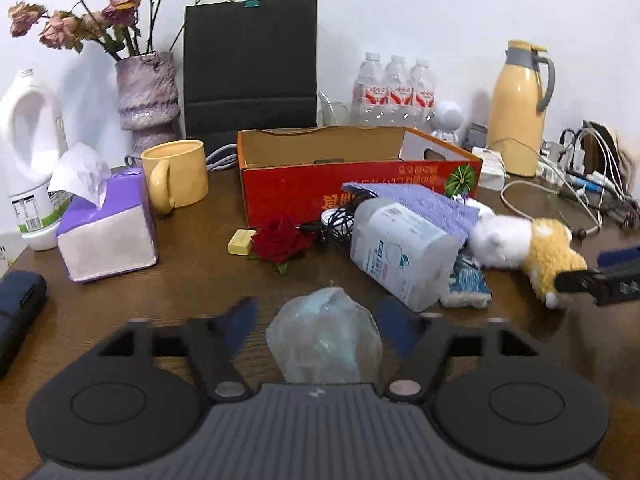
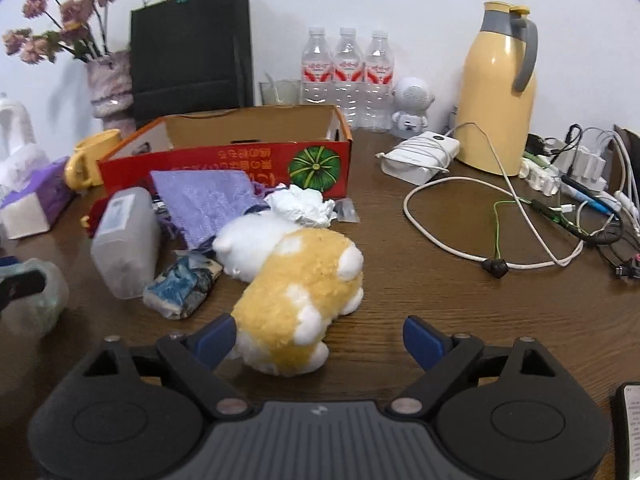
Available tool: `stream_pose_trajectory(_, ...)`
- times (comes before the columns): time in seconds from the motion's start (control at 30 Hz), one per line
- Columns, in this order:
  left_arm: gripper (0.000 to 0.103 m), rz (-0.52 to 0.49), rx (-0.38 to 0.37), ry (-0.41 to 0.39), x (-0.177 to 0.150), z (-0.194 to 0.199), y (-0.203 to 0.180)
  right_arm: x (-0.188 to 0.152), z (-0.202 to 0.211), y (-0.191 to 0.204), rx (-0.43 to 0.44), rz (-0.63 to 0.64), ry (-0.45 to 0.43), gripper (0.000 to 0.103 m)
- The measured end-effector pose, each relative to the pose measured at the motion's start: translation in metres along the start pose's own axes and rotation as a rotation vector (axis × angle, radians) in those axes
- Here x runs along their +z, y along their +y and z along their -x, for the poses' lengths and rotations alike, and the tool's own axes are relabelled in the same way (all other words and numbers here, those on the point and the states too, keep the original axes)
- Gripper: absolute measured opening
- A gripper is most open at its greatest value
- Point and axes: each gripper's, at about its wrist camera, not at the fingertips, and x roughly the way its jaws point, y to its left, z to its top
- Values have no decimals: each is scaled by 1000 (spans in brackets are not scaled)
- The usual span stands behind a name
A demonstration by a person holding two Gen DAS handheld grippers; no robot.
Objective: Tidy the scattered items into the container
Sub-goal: 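Grasp the plush toy with the right gripper while the left grasps the plastic bag, then carry plush toy and plastic bag into the cardboard box and release both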
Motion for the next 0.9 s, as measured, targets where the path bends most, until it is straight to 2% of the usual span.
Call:
stream_pose_trajectory(0.1,86,-9,-7,5,-2,-3,-2,3,-10,11,-52,-7,-14,89)
stream_pose_trajectory(0.2,86,14,-11,54,-4,-15,0,6,-19,10,-65,-72,0,85)
stream_pose_trajectory(0.27,85,21,-1,77,-6,-21,1,7,-25,8,-24,-100,14,64)
stream_pose_trajectory(0.33,80,32,17,91,-6,-23,3,5,-26,4,1,-132,19,52)
stream_pose_trajectory(0.37,73,37,13,92,-6,-23,5,5,-27,2,5,-143,23,52)
stream_pose_trajectory(0.4,61,41,6,94,-7,-23,6,4,-26,-1,17,-155,12,52)
stream_pose_trajectory(0.5,48,36,0,93,-9,-21,6,5,-28,-3,38,-132,42,55)
stream_pose_trajectory(0.53,47,31,-1,87,-9,-19,5,5,-30,-1,23,-105,57,58)
stream_pose_trajectory(0.6,40,37,-3,77,-8,-15,5,3,-30,2,-17,-72,63,55)
stream_pose_trajectory(0.77,37,48,17,-8,4,11,3,1,-7,-8,16,-103,-28,48)
stream_pose_trajectory(0.9,37,62,17,-89,25,33,3,10,24,-22,44,-87,-91,47)
